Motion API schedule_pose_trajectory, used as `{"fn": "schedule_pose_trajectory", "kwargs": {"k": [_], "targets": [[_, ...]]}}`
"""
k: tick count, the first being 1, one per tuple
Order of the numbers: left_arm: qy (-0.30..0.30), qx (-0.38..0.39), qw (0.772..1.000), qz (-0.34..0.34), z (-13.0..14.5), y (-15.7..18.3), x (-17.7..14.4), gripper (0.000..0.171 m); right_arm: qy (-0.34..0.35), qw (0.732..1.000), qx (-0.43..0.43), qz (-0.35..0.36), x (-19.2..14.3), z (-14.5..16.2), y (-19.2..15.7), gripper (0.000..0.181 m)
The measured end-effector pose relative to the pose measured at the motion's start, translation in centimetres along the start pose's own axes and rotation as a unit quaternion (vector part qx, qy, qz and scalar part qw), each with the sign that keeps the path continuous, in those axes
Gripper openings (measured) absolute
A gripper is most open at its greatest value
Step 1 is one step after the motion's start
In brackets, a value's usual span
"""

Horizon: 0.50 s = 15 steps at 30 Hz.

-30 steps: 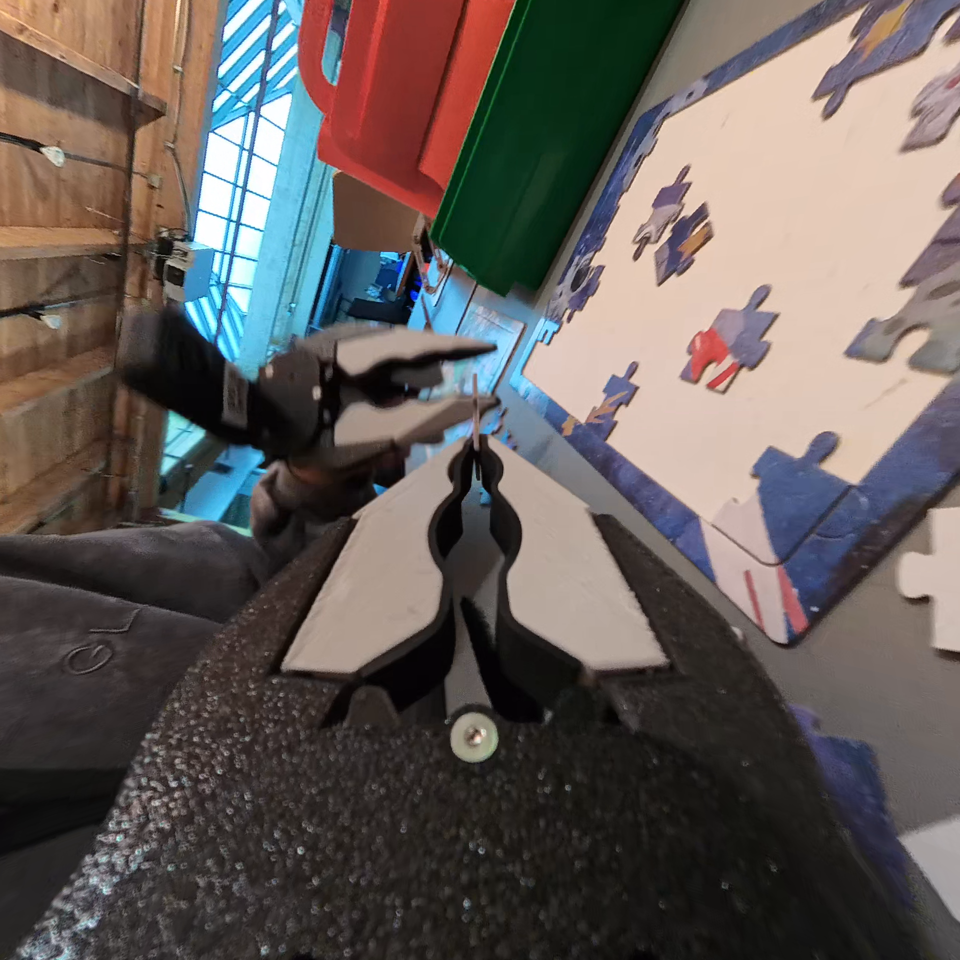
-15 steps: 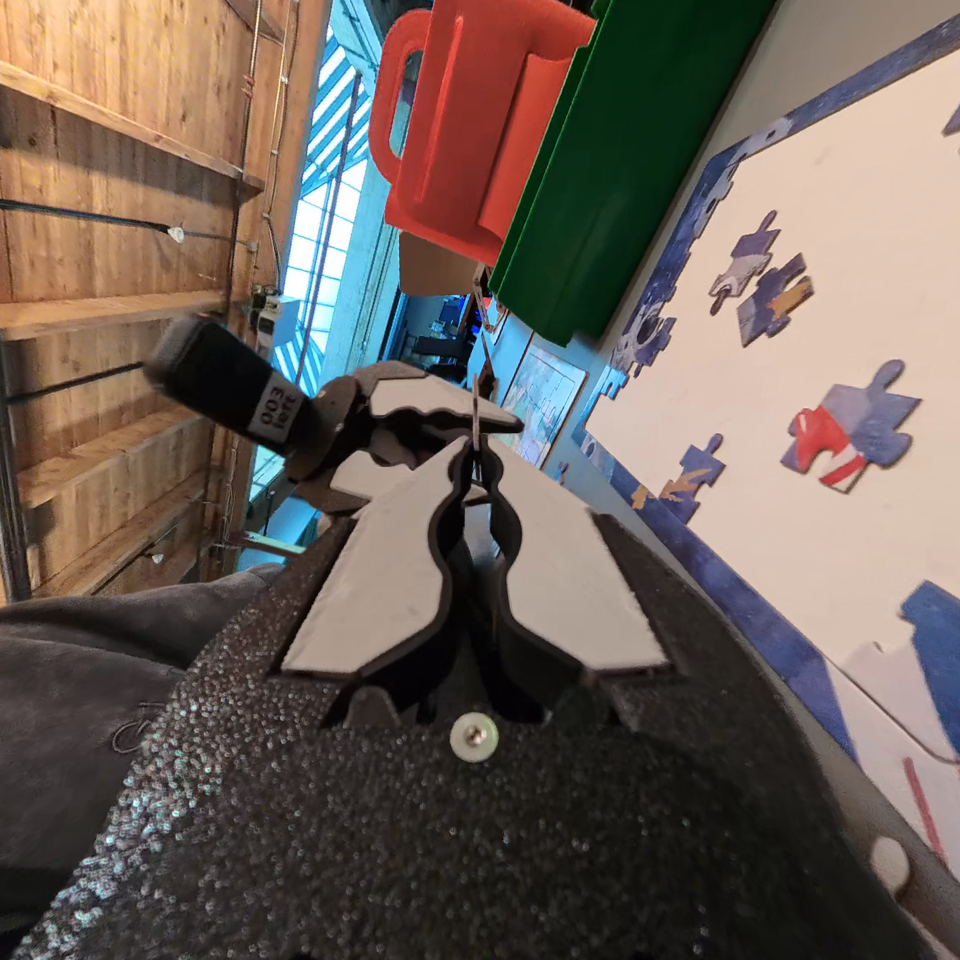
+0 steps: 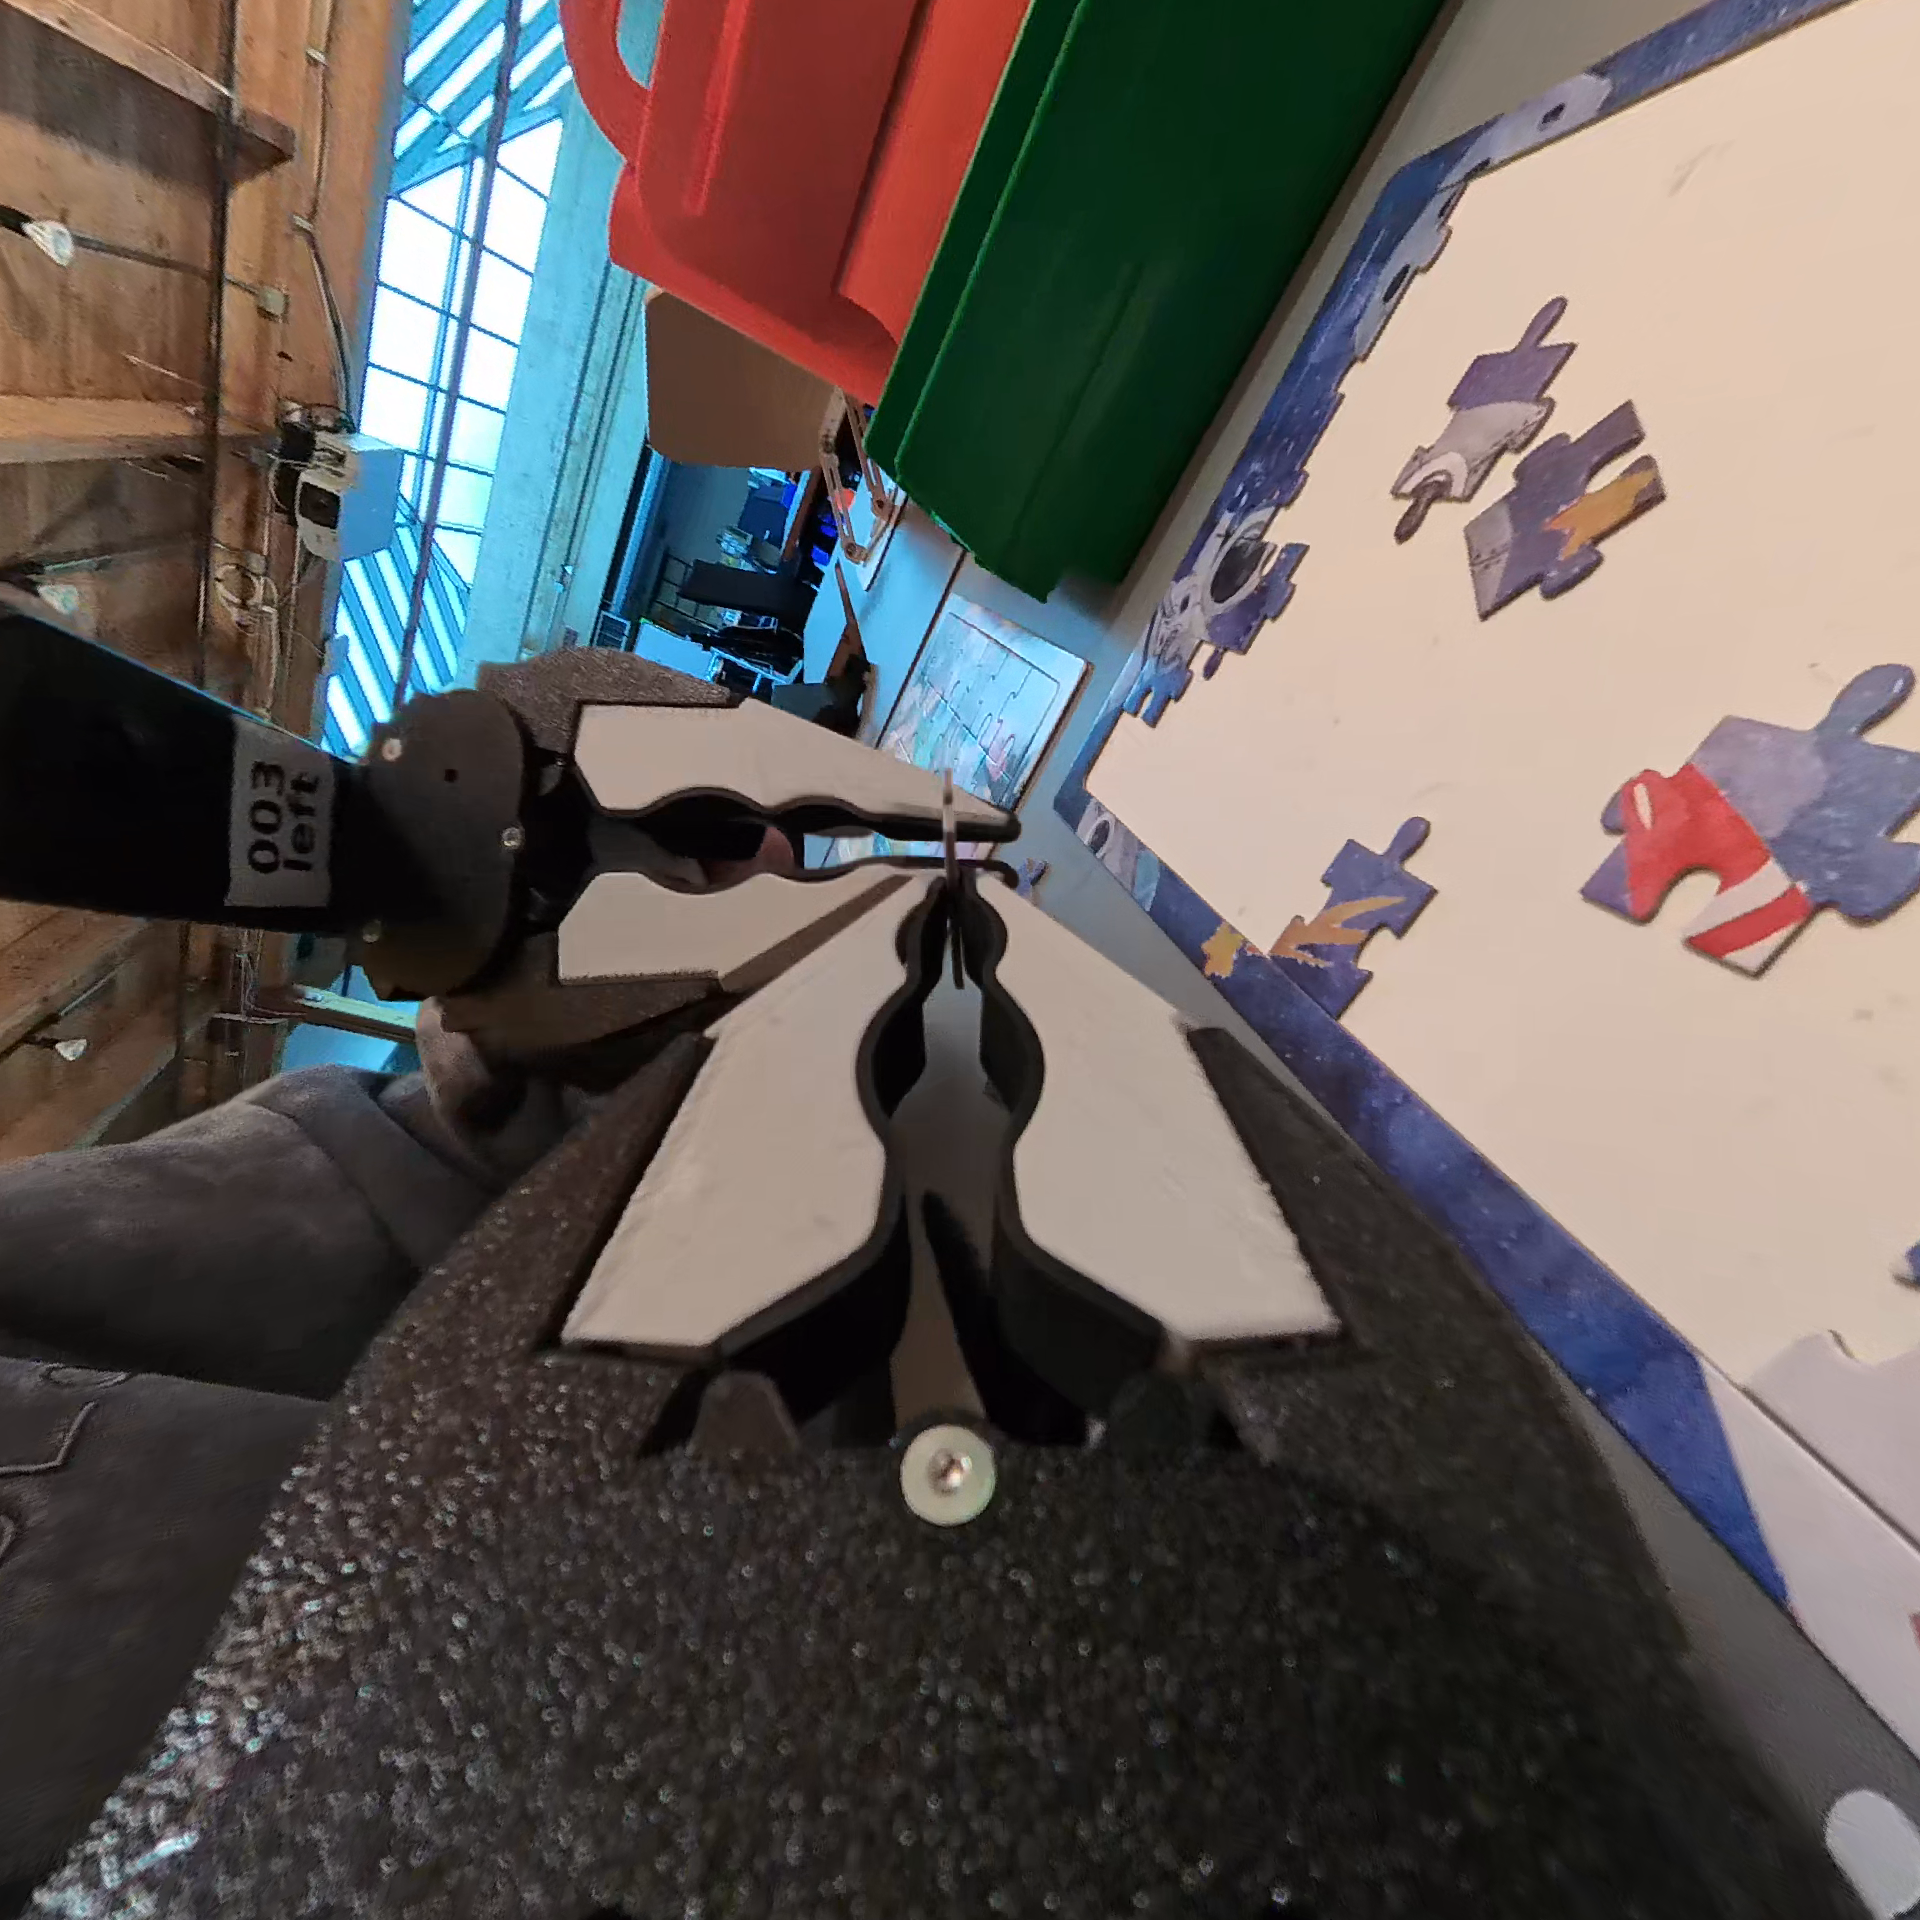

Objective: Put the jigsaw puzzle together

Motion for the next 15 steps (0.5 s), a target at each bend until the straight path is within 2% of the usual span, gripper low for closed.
{"fn": "schedule_pose_trajectory", "kwargs": {"k": [4,7,11,13,15], "targets": [[-0.029,0.058,0.998,-0.002,-0.5,-0.1,0.1,0.007,-0.010,1.000,-0.001,0.000,0.0,0.0,0.2,0.002],[-0.040,0.138,0.989,-0.037,-0.8,0.3,0.0,0.028,-0.014,1.000,0.011,-0.012,-0.3,0.0,0.3,0.002],[-0.057,0.222,0.973,-0.032,-0.8,1.1,-0.5,0.033,-0.022,0.999,0.014,-0.024,-0.5,0.1,0.2,0.001],[-0.054,0.175,0.983,-0.010,-1.1,0.9,-0.9,0.042,-0.015,1.000,0.008,-0.023,-0.6,0.2,0.1,0.001],[-0.031,0.078,0.996,0.040,-1.3,0.5,-1.4,0.055,-0.002,0.999,0.006,-0.035,-0.6,0.2,0.0,0.001]]}}
Point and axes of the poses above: each gripper's, where its closed fingertips meet, x out along the fingers, z out of its underside, y = z × x across the jaws, the point moved 10 cm from there along -x, back along the fingers, and after that the axes turned 4 degrees about -z, right-handed, at the moved point
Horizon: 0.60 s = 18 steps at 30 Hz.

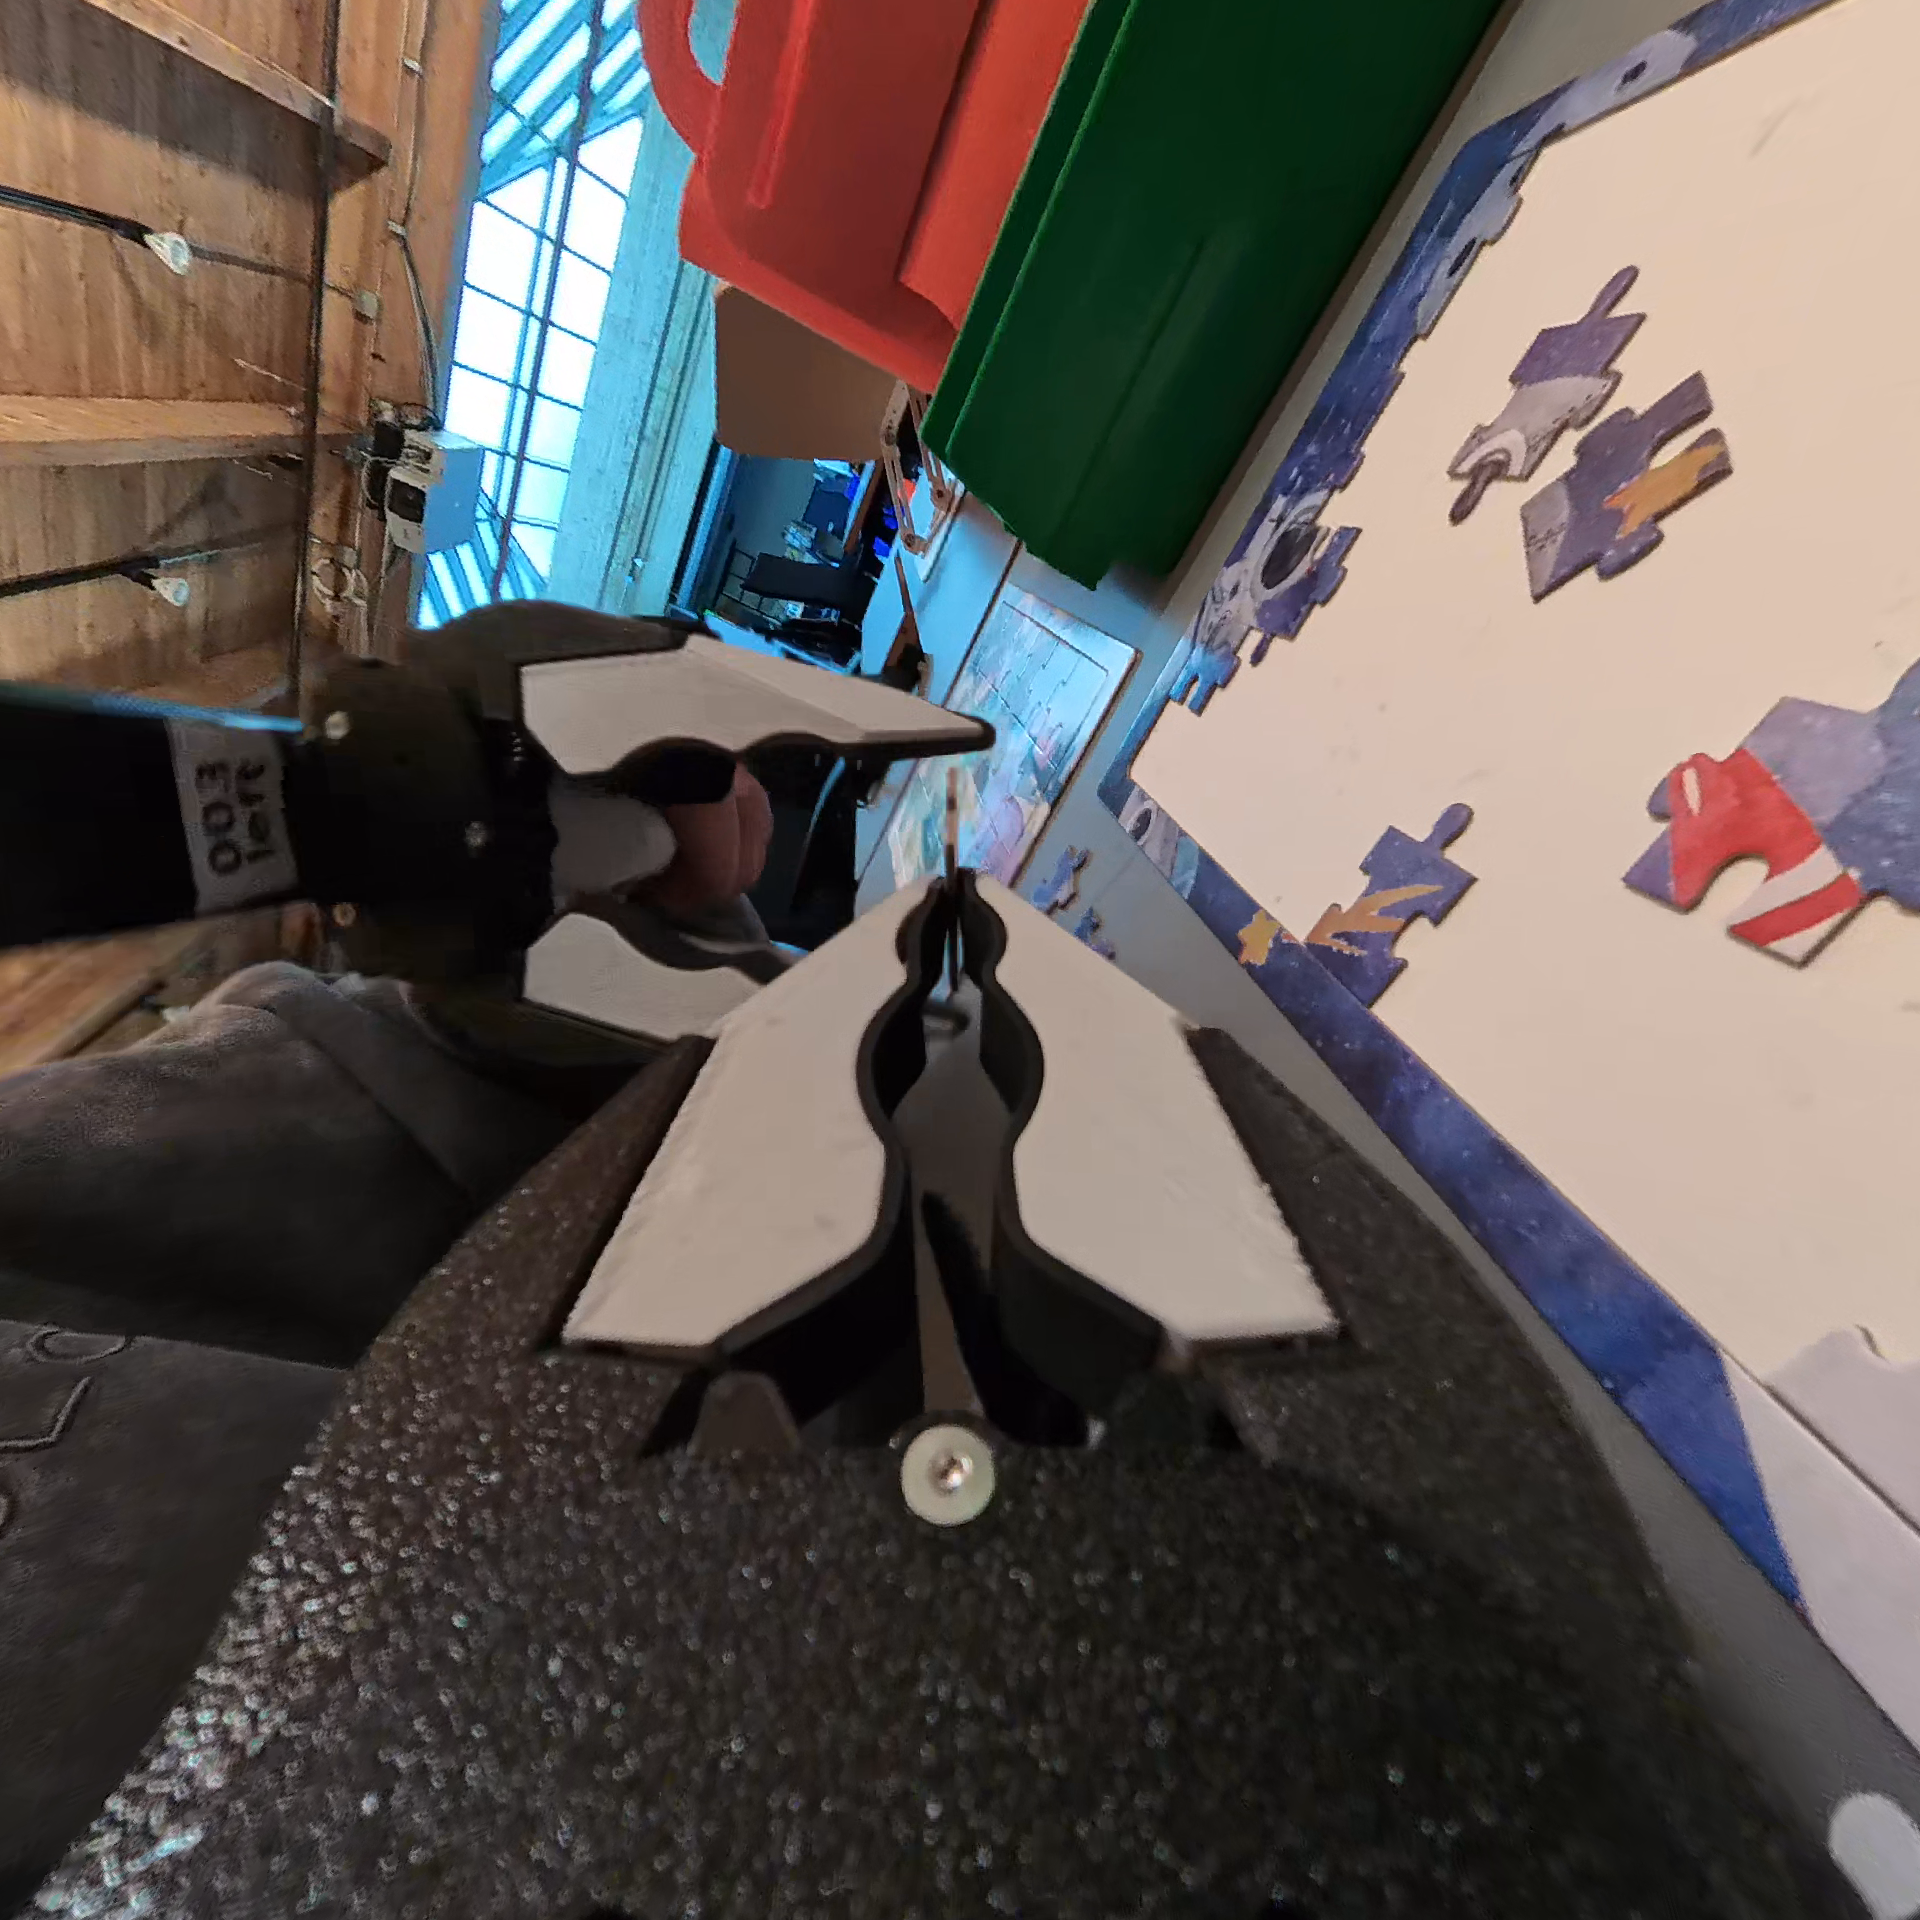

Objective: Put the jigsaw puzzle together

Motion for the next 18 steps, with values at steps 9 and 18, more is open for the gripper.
{"fn": "schedule_pose_trajectory", "kwargs": {"k": [9,18], "targets": [[0.062,-0.017,0.996,-0.066,0.3,1.7,0.1,0.066,-0.002,0.999,0.018,-0.032,0.4,0.4,-0.1,0.001],[0.066,-0.029,0.995,-0.063,0.3,1.5,0.4,0.042,-0.017,1.000,0.009,-0.020,0.9,0.8,-0.1,0.001]]}}
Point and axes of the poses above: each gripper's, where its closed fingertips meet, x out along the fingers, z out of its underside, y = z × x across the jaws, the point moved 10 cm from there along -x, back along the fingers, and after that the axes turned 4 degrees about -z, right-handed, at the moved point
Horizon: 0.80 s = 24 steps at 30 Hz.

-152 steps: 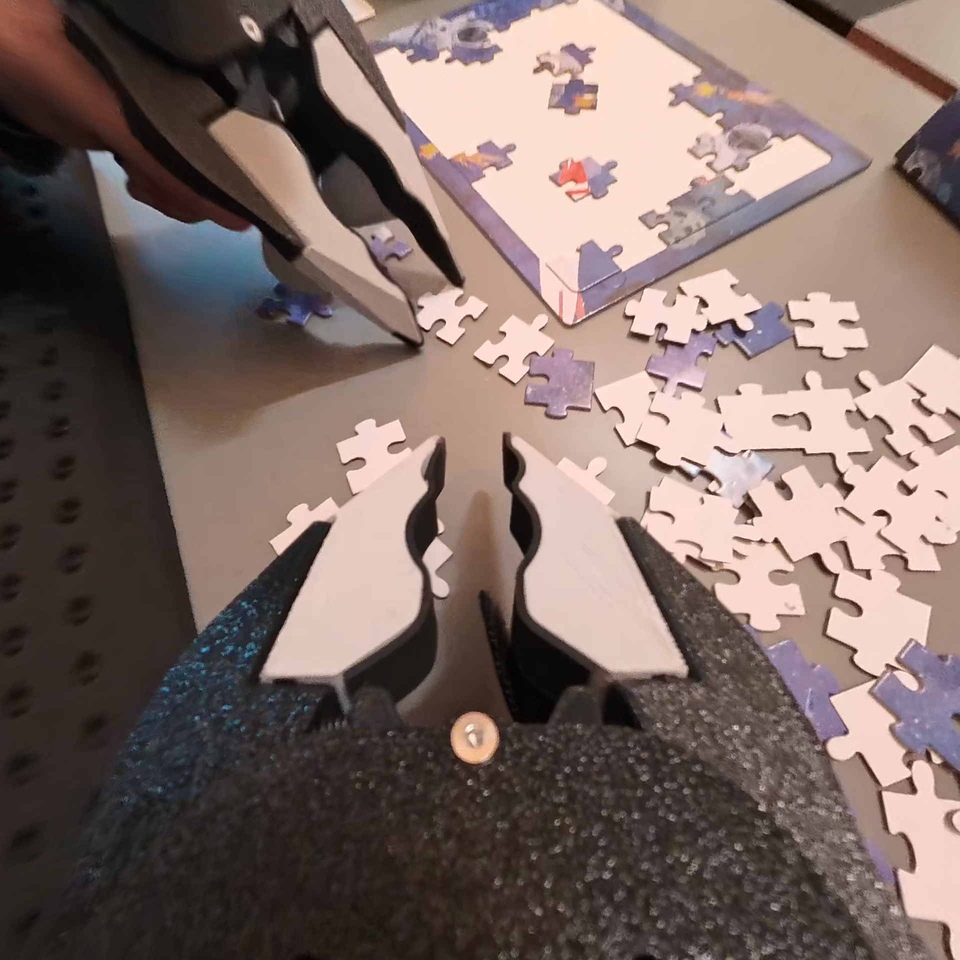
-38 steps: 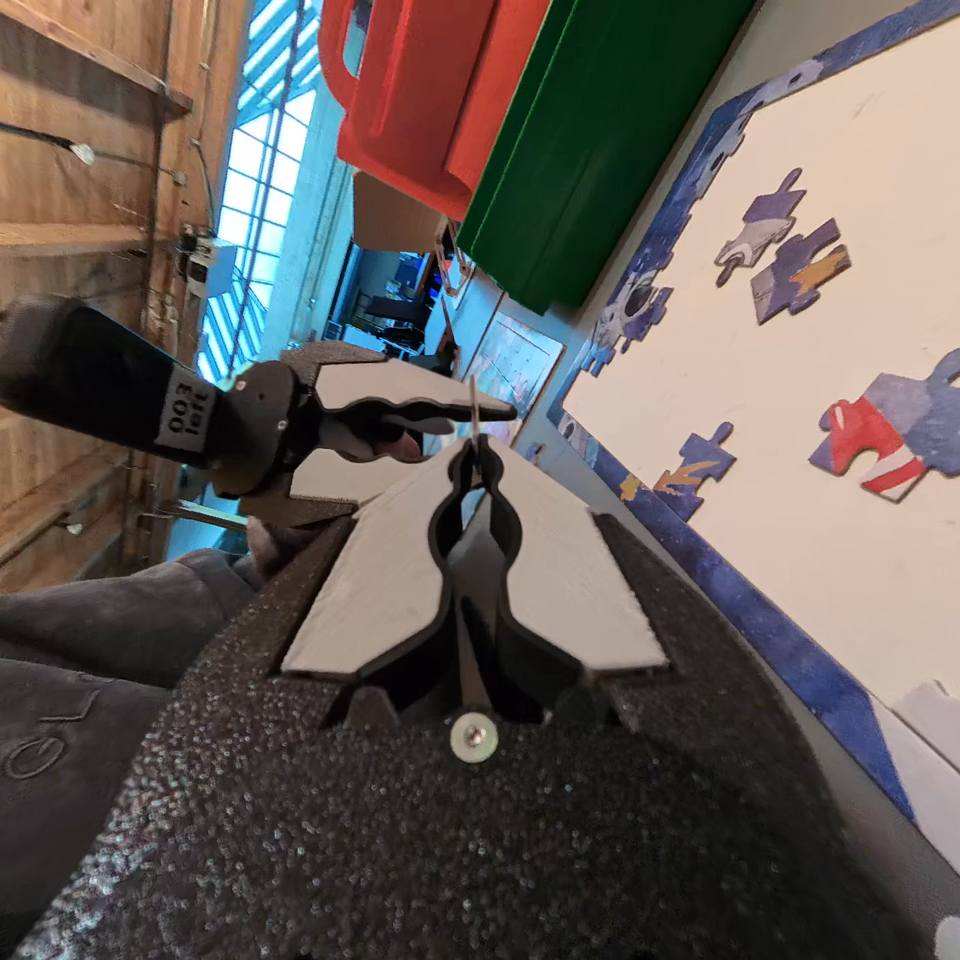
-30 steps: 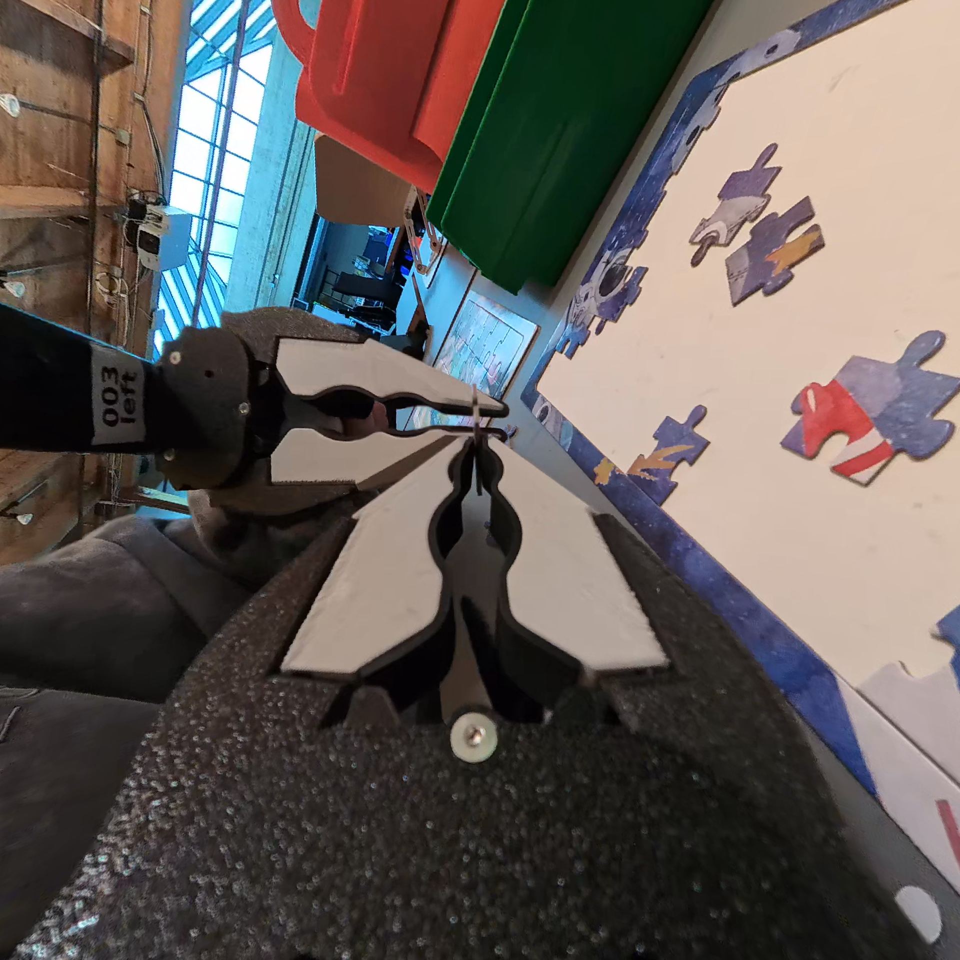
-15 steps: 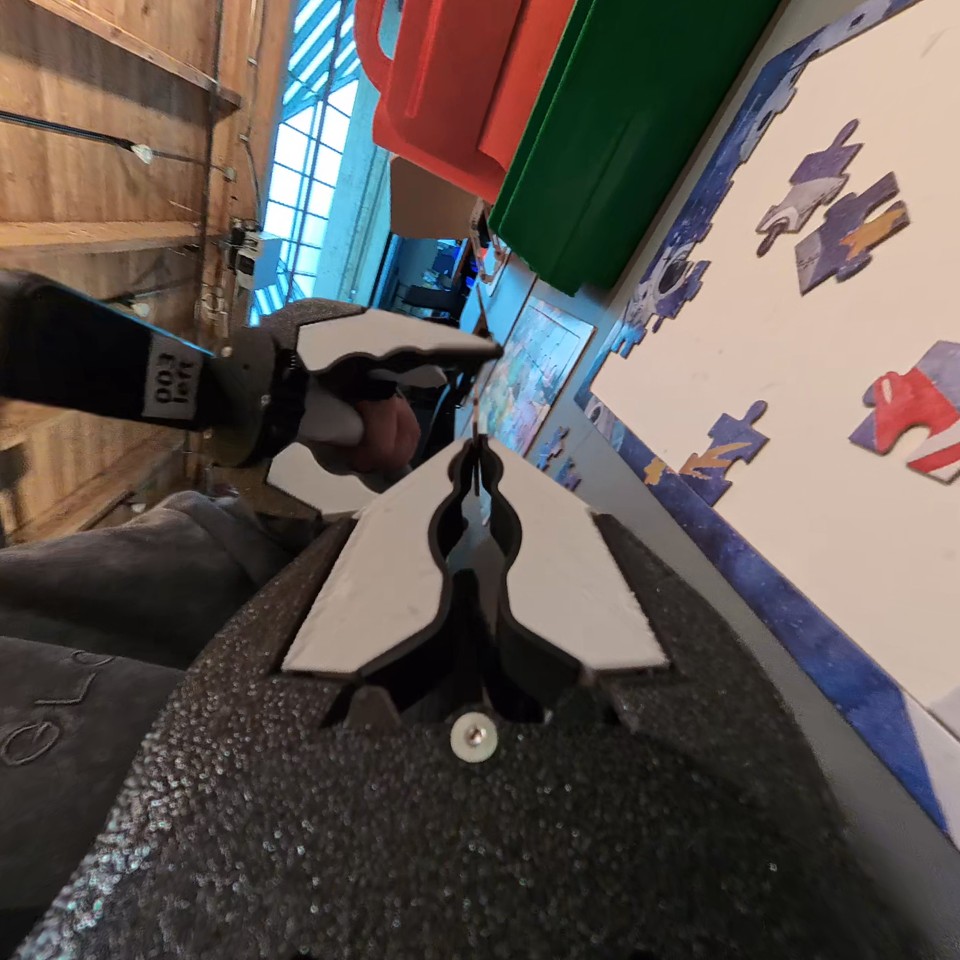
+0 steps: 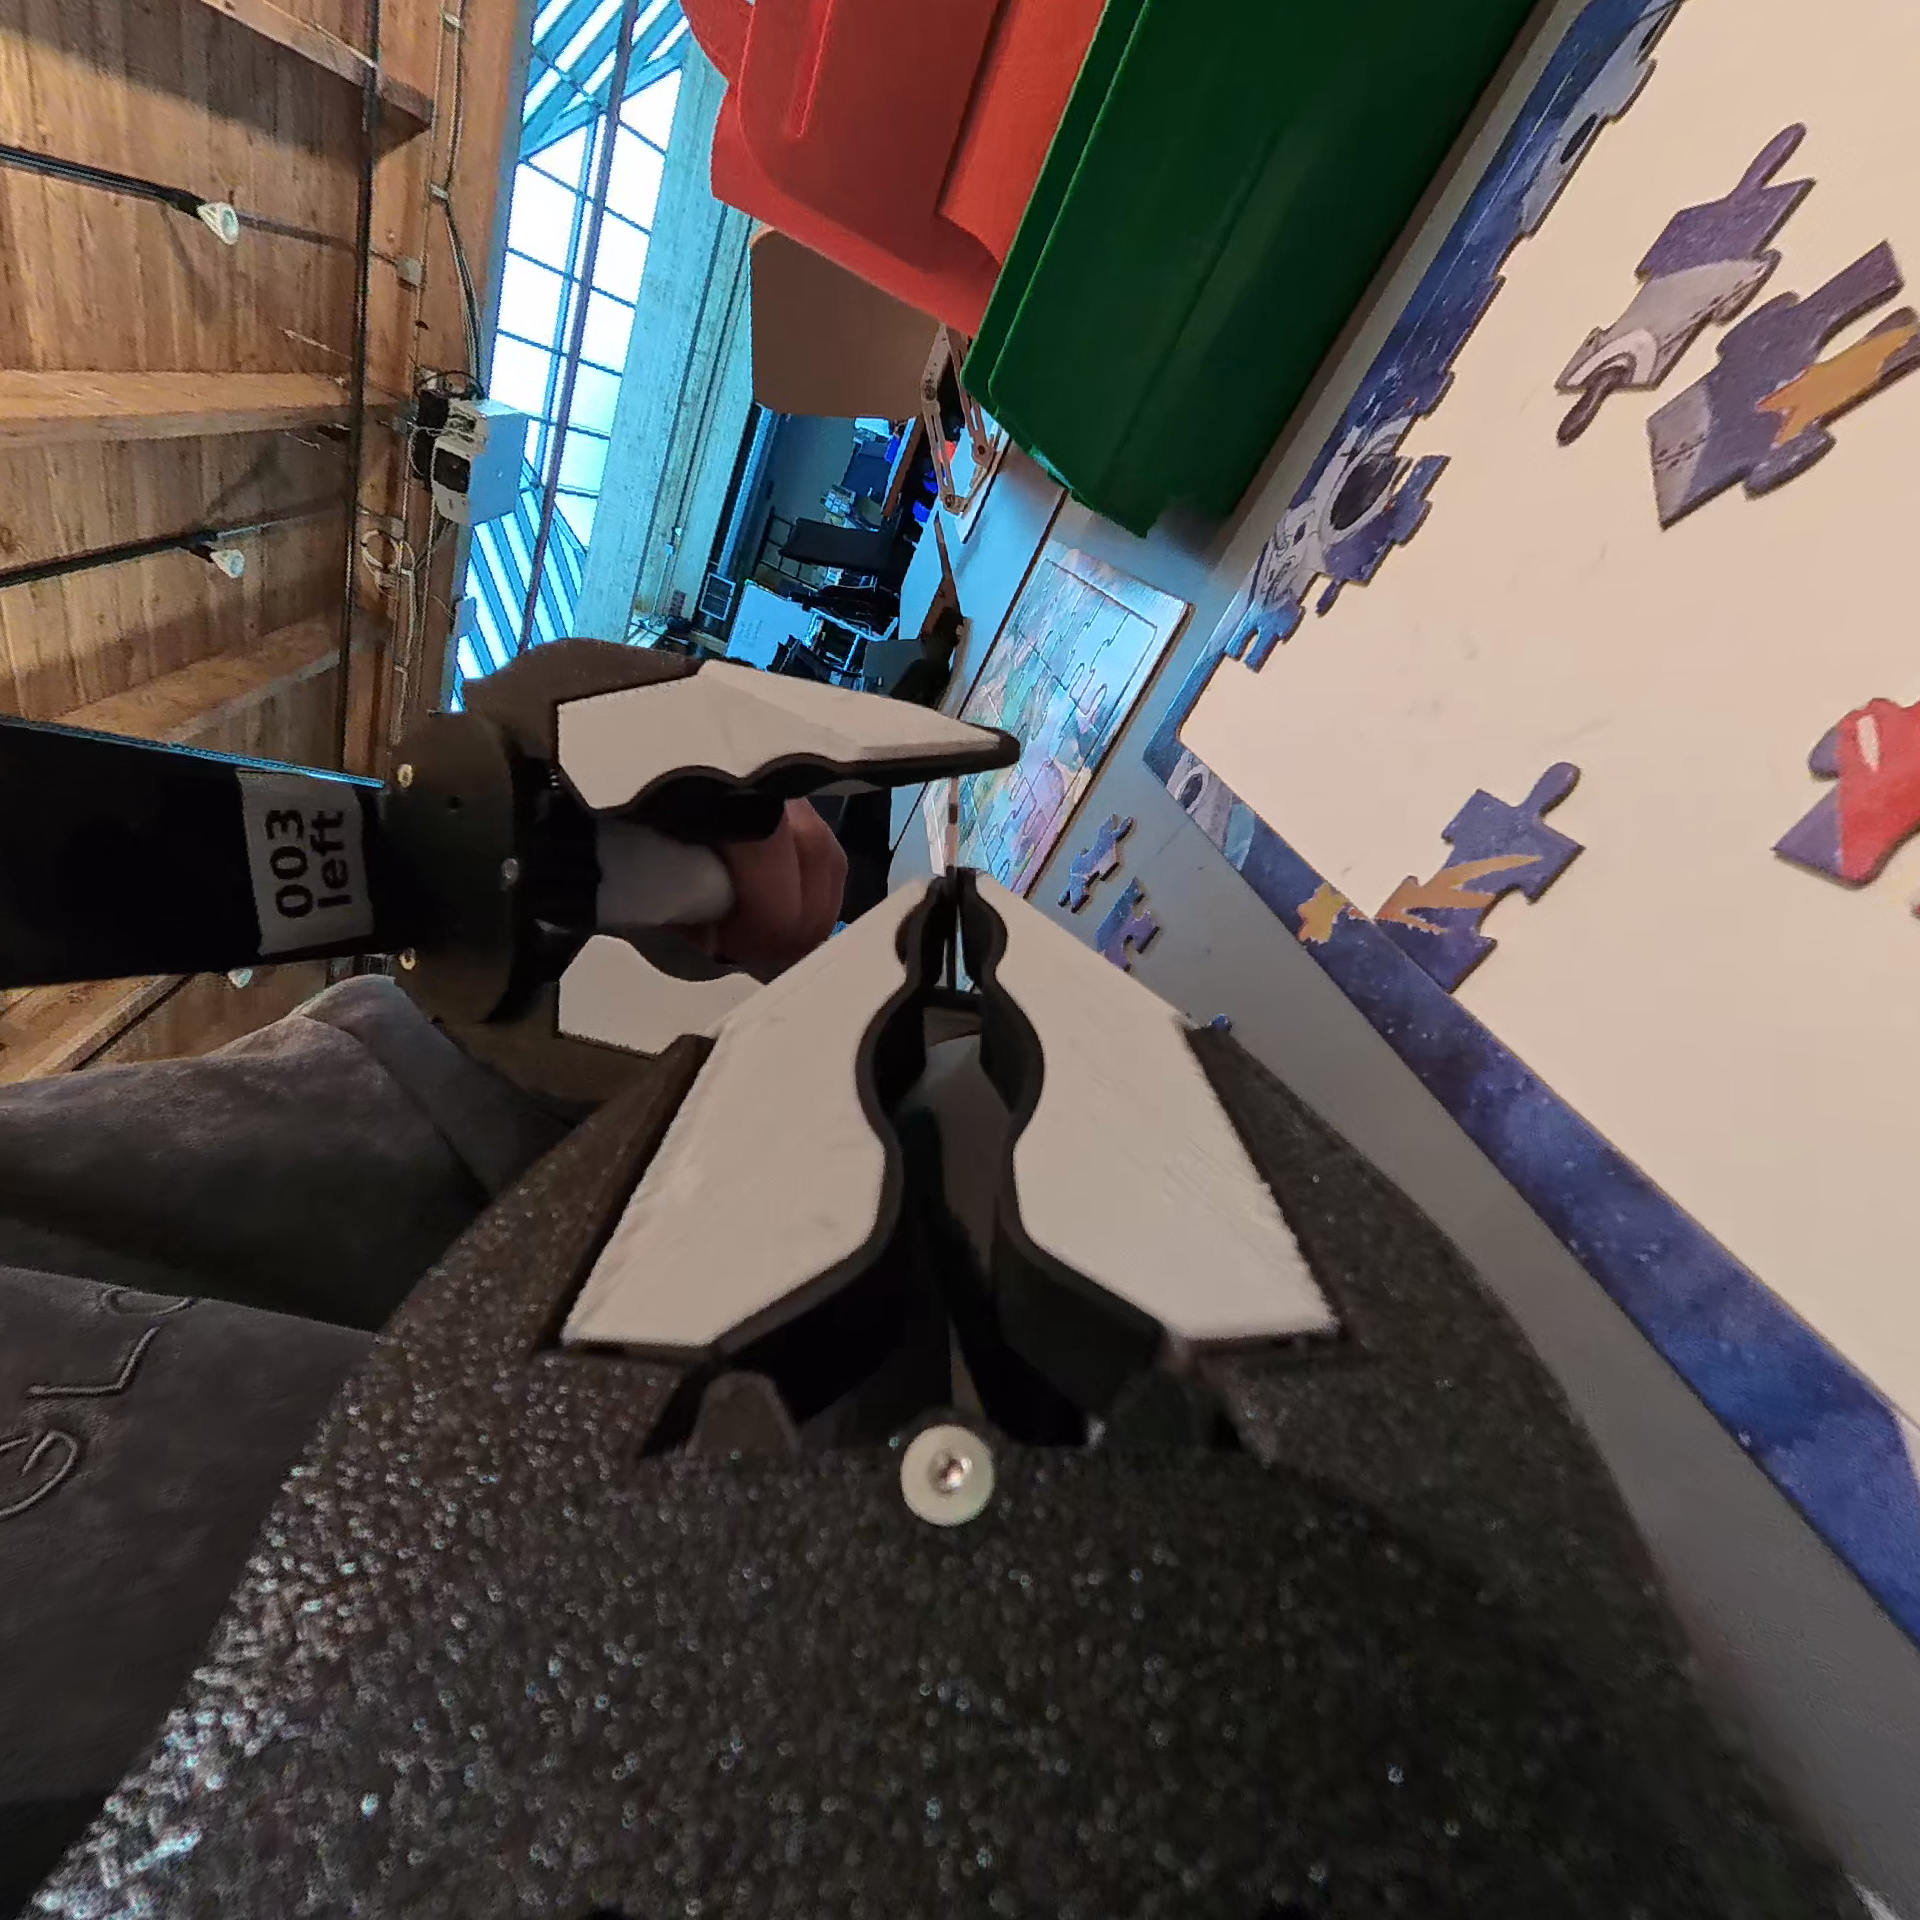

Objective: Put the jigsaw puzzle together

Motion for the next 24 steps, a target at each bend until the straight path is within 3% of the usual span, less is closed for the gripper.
{"fn": "schedule_pose_trajectory", "kwargs": {"k": [1,3,7,11,16,24], "targets": [[-0.004,0.001,1.000,-0.009,0.0,-0.3,0.0,0.042,0.007,1.000,-0.003,0.008,-0.2,-0.2,0.0,0.005],[-0.023,-0.009,0.999,-0.028,0.2,-1.4,0.3,0.042,0.034,0.998,-0.023,0.048,-1.4,-1.1,0.1,0.034],[-0.095,-0.111,0.988,-0.047,1.5,-5.6,3.2,0.042,0.114,0.983,-0.102,0.100,-6.0,-3.7,-1.6,0.035],[-0.141,-0.196,0.970,0.004,2.6,-8.5,7.0,0.042,0.160,0.975,-0.114,0.104,-8.8,-4.0,-2.5,0.034],[-0.203,-0.175,0.963,0.004,3.9,-10.0,9.0,0.043,0.160,0.979,-0.089,0.091,-9.6,-3.4,-2.1,0.034],[-0.217,-0.144,0.965,0.032,3.7,-9.7,10.0,0.043,0.141,0.984,-0.079,0.068,-8.9,-3.2,-2.0,0.032]]}}
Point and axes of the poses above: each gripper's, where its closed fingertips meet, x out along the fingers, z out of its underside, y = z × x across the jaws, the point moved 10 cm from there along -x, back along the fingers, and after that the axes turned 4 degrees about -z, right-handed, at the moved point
